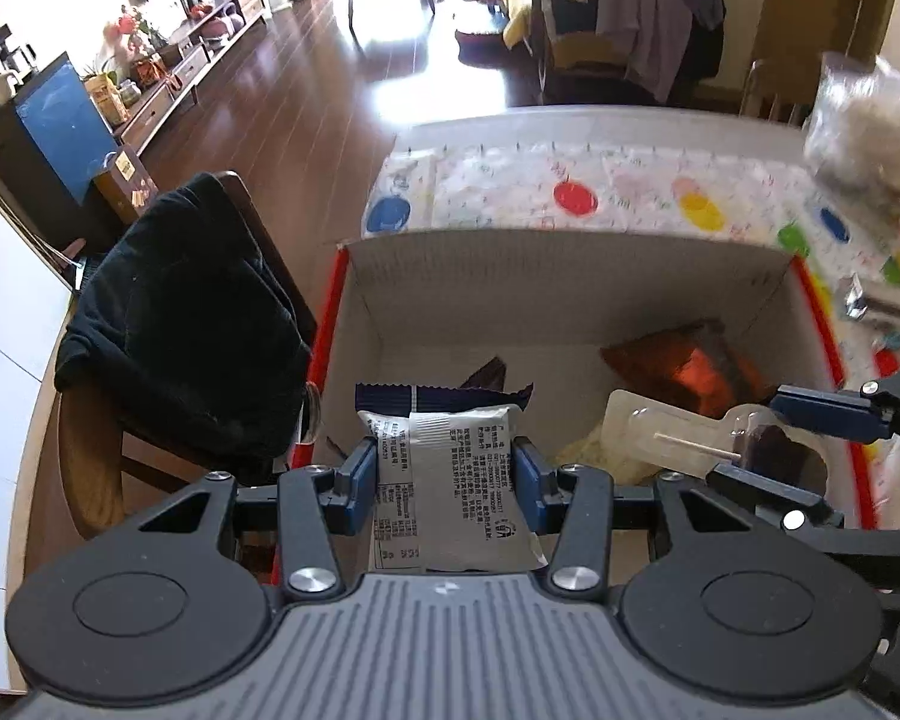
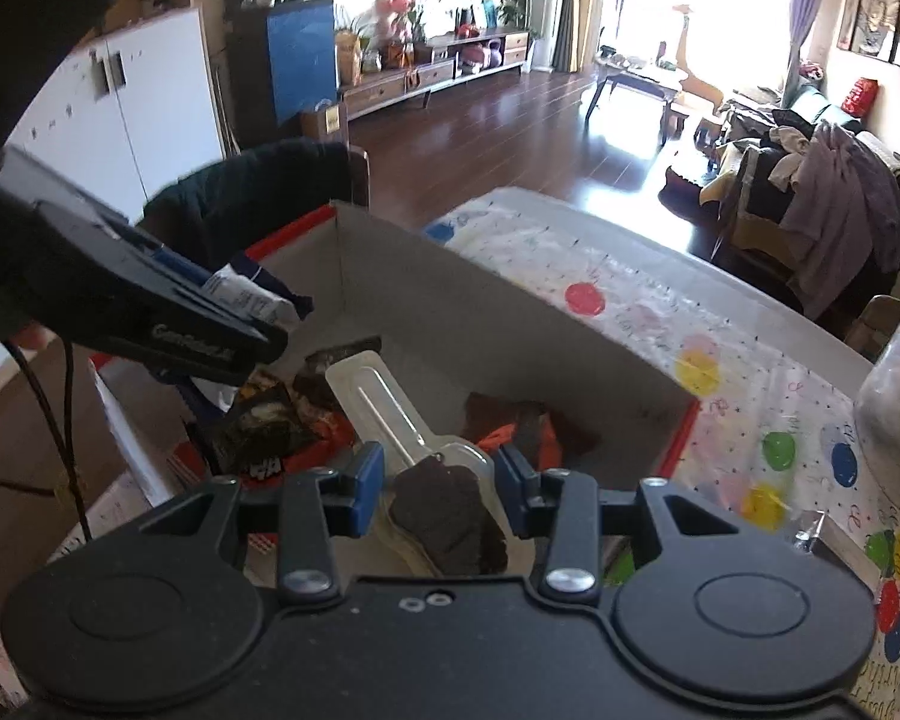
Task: Organize snacks
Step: 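Carry the white packet and dark cookie over the shoebox with both tools, then open both tools to drop the white packet and dark cookie into the shoebox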
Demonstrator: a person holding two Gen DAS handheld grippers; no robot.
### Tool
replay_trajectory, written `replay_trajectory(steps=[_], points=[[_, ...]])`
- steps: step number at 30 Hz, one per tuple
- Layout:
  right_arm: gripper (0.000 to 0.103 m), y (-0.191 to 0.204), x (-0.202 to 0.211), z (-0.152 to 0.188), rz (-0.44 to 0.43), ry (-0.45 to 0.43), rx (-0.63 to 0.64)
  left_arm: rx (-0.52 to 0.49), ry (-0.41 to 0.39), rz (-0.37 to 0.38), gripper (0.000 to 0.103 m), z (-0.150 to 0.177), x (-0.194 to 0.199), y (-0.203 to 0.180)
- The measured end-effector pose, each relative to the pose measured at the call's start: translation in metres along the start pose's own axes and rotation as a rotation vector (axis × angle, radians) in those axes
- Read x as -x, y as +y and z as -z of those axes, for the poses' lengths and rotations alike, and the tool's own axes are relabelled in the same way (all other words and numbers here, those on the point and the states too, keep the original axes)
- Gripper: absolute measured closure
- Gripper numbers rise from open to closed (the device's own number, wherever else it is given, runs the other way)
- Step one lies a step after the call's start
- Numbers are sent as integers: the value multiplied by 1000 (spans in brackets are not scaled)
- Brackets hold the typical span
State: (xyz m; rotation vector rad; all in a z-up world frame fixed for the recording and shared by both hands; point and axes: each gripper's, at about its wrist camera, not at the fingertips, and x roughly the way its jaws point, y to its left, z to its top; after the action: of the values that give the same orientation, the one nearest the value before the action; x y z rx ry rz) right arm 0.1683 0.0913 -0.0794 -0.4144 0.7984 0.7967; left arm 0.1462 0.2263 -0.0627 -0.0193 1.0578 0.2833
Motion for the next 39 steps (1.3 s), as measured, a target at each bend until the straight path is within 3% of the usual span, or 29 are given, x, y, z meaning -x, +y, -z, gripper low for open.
replay_trajectory(steps=[8, 17, 27, 39], points=[[64, -1, -17, 6, -9, 45, -1, -39, 54, 1, 57, 8, -21, -10], [56, -3, -5, 12, -44, 34, -9, -22, 71, 18, 55, 14, -24, -10], [40, -26, 38, 19, -70, -28, -72, -17, -11, 55, 43, 14, 14, -22], [24, -63, 96, 35, -56, -133, -140, -50, -141, 126, 29, 4, 64, -69]])
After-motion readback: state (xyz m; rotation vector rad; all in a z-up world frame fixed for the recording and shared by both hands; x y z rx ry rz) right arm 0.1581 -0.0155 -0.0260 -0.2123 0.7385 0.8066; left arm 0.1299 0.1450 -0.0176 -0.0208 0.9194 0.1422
